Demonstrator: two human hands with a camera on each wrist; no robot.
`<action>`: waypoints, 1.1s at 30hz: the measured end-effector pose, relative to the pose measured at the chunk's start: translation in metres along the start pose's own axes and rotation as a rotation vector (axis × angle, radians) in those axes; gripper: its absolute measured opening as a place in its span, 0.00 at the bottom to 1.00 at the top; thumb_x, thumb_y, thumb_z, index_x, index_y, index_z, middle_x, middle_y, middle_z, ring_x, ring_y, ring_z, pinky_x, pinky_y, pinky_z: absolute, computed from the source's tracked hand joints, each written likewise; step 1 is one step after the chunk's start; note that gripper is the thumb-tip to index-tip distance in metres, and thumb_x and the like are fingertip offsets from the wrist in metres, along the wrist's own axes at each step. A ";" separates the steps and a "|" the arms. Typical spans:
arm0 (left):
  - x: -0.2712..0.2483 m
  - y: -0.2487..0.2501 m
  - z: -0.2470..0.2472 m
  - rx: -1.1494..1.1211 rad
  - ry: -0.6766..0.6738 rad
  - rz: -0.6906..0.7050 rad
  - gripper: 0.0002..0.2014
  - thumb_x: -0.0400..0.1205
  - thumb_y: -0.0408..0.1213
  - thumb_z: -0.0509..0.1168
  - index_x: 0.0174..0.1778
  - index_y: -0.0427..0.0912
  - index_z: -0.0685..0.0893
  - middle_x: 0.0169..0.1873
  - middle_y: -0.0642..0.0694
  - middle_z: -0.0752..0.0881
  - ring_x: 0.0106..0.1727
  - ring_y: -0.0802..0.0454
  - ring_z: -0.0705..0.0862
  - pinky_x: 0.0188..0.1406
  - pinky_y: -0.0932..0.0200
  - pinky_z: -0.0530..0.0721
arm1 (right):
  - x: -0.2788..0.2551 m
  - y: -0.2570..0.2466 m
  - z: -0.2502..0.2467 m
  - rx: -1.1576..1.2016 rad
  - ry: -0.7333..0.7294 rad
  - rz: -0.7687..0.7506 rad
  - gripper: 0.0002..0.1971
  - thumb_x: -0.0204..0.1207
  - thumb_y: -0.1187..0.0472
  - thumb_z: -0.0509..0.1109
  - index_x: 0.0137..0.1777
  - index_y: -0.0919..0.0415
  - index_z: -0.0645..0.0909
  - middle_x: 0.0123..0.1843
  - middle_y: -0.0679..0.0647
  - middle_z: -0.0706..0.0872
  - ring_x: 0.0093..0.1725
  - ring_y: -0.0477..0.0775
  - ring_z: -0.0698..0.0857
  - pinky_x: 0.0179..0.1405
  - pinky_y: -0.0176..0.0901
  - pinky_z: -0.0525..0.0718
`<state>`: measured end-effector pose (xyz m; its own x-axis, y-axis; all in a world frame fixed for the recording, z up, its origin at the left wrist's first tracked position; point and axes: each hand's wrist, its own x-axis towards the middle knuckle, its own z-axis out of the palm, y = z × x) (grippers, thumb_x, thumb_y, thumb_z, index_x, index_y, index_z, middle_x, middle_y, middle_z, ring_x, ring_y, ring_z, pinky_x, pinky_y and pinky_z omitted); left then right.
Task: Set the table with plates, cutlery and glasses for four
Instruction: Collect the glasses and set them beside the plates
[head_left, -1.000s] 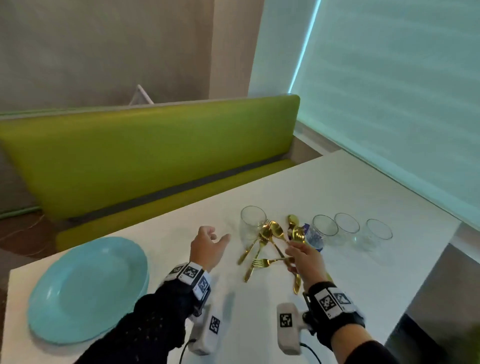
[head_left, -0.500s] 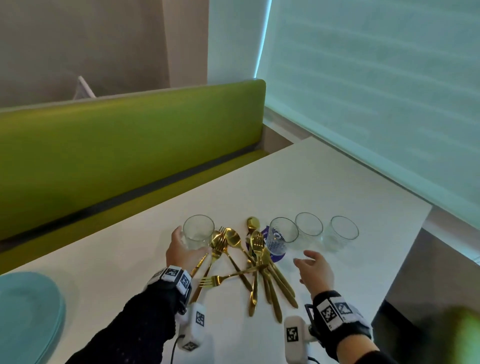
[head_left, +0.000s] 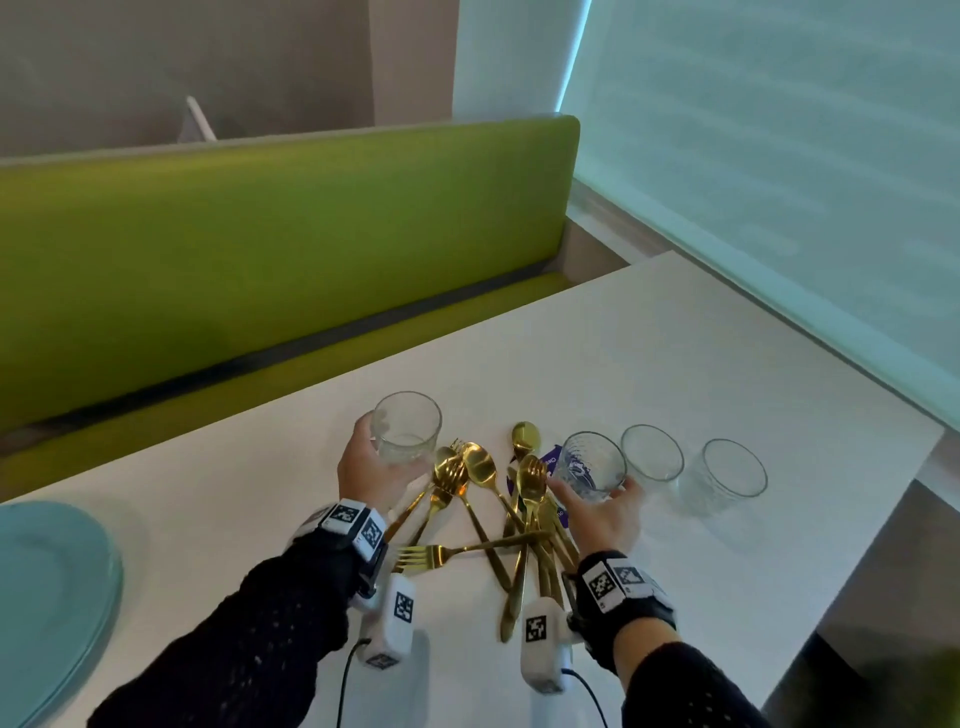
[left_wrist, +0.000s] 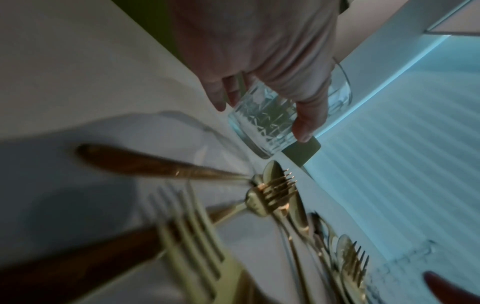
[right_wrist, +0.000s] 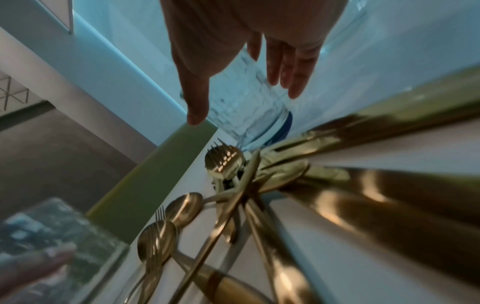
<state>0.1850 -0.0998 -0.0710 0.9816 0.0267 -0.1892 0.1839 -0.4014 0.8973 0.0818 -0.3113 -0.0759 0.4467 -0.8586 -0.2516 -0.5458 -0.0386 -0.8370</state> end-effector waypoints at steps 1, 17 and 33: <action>0.003 0.002 -0.002 -0.004 0.004 0.008 0.40 0.62 0.41 0.82 0.70 0.48 0.72 0.67 0.48 0.80 0.66 0.46 0.78 0.63 0.55 0.77 | 0.001 -0.001 0.003 0.009 0.017 0.001 0.49 0.53 0.52 0.87 0.72 0.63 0.66 0.67 0.60 0.79 0.66 0.60 0.79 0.68 0.50 0.77; -0.031 0.006 -0.054 -0.087 0.077 0.046 0.39 0.64 0.40 0.81 0.70 0.47 0.72 0.65 0.49 0.81 0.57 0.56 0.75 0.54 0.63 0.73 | -0.004 -0.015 0.004 -0.065 0.090 -0.155 0.44 0.58 0.52 0.83 0.72 0.63 0.66 0.69 0.63 0.73 0.68 0.65 0.75 0.68 0.55 0.77; -0.179 -0.092 -0.209 -0.184 0.215 -0.041 0.41 0.63 0.34 0.83 0.71 0.40 0.72 0.63 0.44 0.82 0.56 0.51 0.78 0.55 0.62 0.74 | -0.259 -0.007 0.036 -0.076 -0.446 -0.449 0.40 0.55 0.58 0.85 0.68 0.60 0.72 0.63 0.54 0.80 0.63 0.55 0.80 0.61 0.44 0.77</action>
<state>0.0031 0.1231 -0.0363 0.9579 0.2410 -0.1558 0.2111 -0.2237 0.9515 -0.0046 -0.0704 -0.0225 0.8870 -0.4556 -0.0756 -0.2777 -0.3955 -0.8755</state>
